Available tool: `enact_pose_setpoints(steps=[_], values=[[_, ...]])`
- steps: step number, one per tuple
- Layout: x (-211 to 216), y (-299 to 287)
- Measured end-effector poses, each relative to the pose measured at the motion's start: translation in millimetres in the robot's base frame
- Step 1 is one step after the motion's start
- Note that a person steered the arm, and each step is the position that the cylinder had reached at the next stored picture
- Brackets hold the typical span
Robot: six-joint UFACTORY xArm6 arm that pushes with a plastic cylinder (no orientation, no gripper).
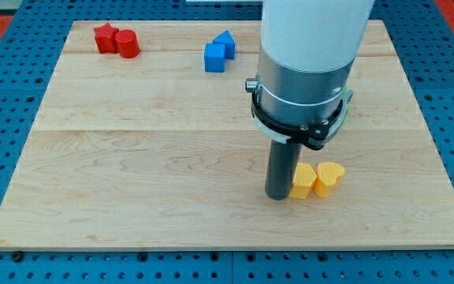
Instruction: Move your arm to the bottom centre of the board
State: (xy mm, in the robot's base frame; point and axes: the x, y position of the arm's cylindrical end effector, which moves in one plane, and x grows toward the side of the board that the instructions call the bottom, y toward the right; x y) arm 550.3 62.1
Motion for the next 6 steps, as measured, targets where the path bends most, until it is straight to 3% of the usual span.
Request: enact_pose_setpoints(steps=[1, 6], values=[[0, 14], [35, -79]])
